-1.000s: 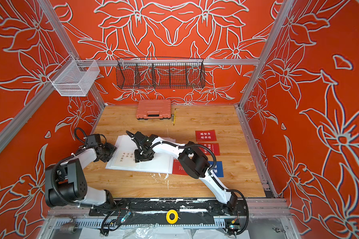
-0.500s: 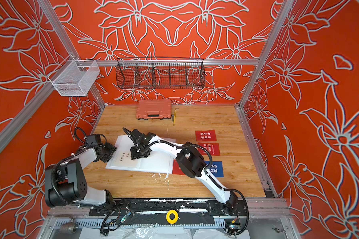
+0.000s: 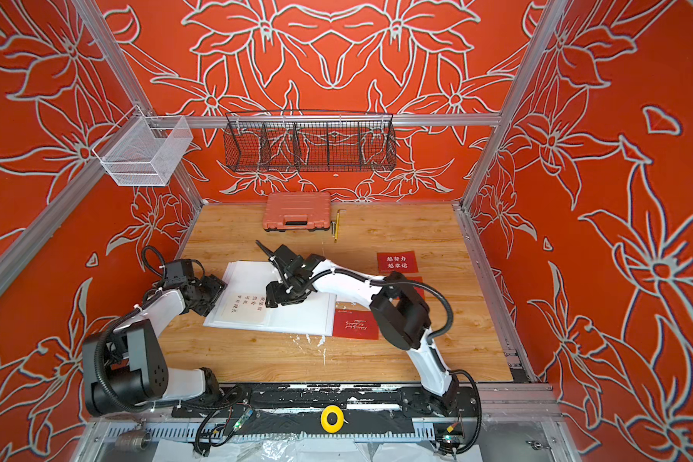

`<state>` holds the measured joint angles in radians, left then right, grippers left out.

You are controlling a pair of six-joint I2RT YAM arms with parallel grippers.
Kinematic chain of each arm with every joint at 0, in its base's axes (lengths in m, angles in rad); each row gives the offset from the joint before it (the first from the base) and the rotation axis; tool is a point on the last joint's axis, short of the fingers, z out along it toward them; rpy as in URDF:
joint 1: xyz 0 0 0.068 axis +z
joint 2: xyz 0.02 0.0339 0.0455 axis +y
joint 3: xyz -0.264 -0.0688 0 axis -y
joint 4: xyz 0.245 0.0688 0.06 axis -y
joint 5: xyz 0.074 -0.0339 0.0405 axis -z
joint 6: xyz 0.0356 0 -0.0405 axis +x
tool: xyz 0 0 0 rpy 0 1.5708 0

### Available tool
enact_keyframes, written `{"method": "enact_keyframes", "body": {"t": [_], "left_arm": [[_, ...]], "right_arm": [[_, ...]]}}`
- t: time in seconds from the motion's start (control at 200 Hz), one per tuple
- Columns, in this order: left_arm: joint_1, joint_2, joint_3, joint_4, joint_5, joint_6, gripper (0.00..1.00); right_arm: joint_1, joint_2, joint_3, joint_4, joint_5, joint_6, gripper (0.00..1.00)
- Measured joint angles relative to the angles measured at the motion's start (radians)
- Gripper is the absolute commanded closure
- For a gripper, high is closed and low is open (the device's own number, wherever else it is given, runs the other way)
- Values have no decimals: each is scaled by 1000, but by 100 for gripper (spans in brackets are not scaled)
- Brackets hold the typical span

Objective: Place the photos into the photo albums
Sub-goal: Insert the photo into the photo album, then pick up the photo at the center of the board.

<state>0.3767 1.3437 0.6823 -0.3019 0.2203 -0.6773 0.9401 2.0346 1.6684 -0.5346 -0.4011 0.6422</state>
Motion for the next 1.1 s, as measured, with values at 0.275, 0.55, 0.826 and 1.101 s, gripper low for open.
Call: {"method": "enact_keyframes", "body": {"t": [0.275, 0.55, 0.826, 1.101], "left_arm": [[-4, -109, 87, -93, -18, 5, 19], [-93, -208, 179, -177, -41, 25, 18], [-339, -67, 363, -251, 13, 84, 18], [-605, 130, 485, -307, 99, 142, 19]], "right_arm": [[-72, -244, -211, 49, -2, -53, 38], [-167, -446, -444, 22, 35, -82, 39], [-260, -681, -618, -26, 91, -89, 42], [-336, -847, -814, -62, 113, -64, 42]]}}
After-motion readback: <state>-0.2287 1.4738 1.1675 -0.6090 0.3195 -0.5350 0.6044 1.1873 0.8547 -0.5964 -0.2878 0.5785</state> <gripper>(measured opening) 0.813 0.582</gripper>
